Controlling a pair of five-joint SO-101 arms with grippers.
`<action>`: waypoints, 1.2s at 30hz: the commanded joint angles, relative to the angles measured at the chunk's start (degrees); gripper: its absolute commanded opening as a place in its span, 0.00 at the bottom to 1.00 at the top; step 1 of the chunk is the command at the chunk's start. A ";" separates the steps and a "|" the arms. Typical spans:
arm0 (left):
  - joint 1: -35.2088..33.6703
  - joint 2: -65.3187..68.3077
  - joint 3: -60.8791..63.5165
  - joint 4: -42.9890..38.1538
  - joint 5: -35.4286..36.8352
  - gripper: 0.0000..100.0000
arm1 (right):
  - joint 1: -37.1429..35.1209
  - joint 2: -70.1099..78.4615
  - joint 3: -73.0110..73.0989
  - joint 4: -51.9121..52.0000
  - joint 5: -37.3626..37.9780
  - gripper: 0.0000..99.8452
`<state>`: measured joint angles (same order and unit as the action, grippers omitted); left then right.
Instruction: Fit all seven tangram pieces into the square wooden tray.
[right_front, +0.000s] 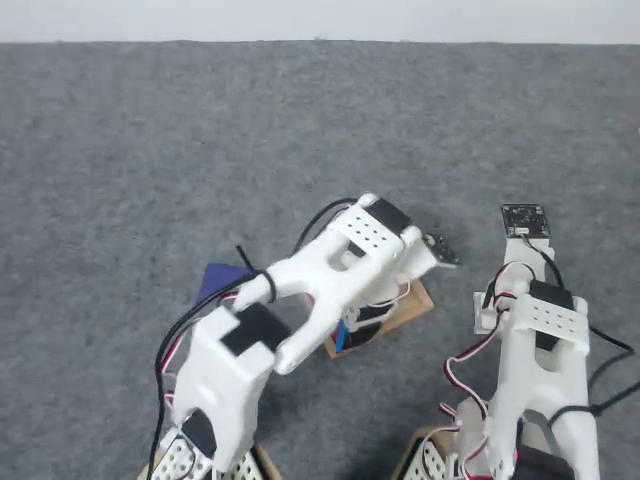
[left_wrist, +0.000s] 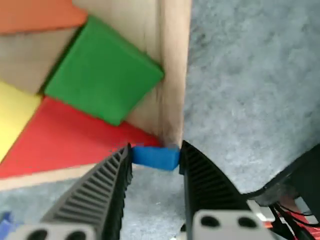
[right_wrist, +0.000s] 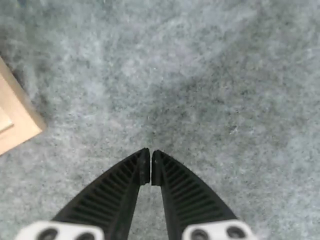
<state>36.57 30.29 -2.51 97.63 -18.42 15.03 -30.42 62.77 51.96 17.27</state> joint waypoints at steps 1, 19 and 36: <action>0.35 2.20 -5.41 0.00 -0.53 0.15 | 0.48 -0.13 -3.25 -1.10 0.62 0.03; -1.49 4.22 -9.71 1.14 -0.26 0.21 | 0.13 -0.13 -3.08 -1.10 0.88 0.03; -6.95 4.13 -11.56 1.41 -0.79 0.21 | -1.80 -0.13 -2.90 -0.66 0.88 0.03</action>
<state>30.51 35.03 -11.74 97.80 -18.51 13.80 -30.33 62.77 51.96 17.54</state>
